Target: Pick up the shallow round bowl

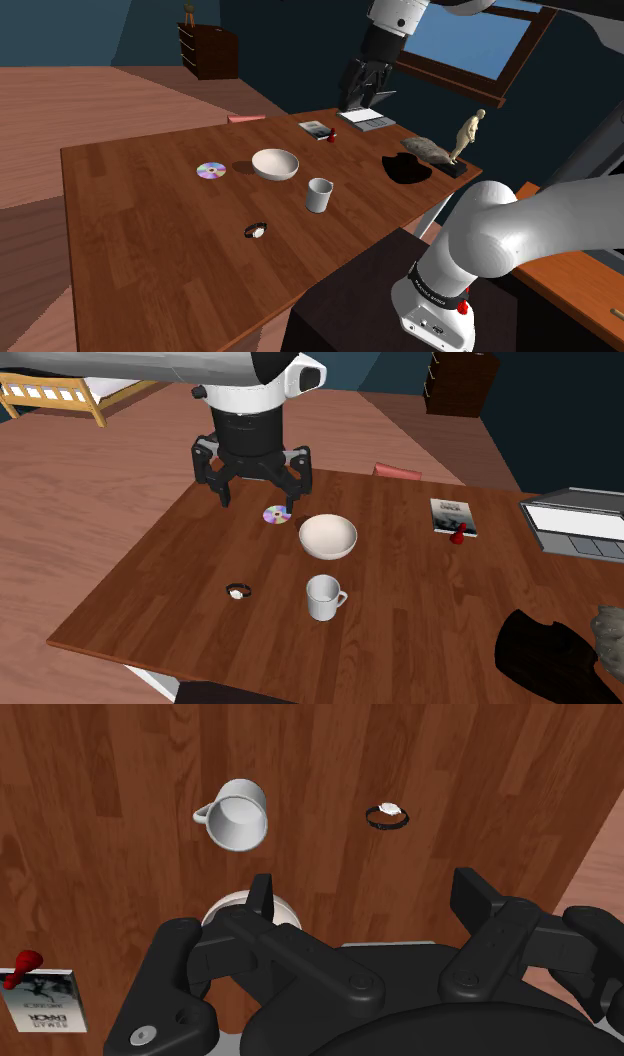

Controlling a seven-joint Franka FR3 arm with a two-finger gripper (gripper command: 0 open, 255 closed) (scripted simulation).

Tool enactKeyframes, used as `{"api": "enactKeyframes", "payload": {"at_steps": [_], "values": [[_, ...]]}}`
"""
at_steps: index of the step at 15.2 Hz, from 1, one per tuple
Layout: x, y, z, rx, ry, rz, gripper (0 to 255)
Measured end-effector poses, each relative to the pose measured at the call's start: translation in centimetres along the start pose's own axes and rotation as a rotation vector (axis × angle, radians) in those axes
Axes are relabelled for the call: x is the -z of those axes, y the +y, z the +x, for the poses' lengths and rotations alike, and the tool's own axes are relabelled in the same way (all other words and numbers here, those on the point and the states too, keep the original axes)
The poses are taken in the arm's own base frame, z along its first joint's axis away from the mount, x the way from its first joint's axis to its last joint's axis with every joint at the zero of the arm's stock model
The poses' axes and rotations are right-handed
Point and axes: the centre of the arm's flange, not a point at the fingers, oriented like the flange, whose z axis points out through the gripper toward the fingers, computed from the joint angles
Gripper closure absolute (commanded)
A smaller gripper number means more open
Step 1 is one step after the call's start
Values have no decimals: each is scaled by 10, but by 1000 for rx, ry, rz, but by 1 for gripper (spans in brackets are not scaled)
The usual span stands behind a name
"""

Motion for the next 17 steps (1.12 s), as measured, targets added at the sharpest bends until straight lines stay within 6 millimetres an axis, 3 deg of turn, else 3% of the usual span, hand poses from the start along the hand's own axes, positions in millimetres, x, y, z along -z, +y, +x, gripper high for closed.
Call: {"api": "enactKeyframes", "payload": {"at_steps": [3, 17], "values": [[-10, 0, 8, 4, -1, 0, 0], [-152, 20, 124, 47, -12, -2, 0]]}}
